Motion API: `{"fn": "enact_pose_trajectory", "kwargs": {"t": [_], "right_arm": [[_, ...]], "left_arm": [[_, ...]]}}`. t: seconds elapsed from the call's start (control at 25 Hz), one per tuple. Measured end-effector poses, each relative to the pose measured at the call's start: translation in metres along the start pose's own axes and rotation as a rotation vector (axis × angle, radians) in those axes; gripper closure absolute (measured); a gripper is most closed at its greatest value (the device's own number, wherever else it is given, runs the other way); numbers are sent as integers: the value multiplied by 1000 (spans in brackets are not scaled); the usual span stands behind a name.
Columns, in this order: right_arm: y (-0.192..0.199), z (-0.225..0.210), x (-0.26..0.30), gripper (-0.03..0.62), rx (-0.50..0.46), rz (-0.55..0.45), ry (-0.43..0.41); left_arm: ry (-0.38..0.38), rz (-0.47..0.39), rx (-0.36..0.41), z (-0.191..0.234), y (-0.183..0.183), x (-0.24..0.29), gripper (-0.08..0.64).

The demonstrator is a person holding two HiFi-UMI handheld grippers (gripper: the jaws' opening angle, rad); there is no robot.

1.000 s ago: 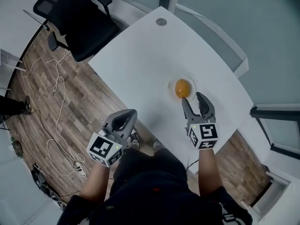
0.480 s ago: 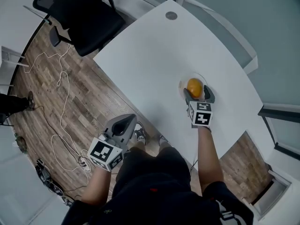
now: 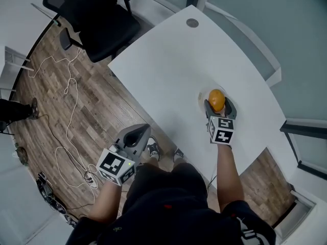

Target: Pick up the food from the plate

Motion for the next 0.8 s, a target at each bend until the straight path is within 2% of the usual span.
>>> {"fn": "enact_pose_trajectory", "kwargs": {"t": [0.28, 0.52, 0.8], "right_arm": [[-65, 25, -82, 216, -61, -172, -29], [-119, 48, -155, 216, -108, -319, -41], [-164, 72, -229, 216, -127, -472, -71]], "left_arm": [[29, -70, 53, -8, -37, -17, 537], [78, -140, 144, -15, -75, -25, 537], [134, -236, 261, -39, -129, -34, 537]]}}
Point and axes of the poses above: the fingertips, and each gripper's own axes: x forward along the fingers, z to its left, y out of its underside, the point moved 1 cm from there along -x, backward along the fingers, and after that the axes turned 7 degrees about x, right-handed, at the moved point
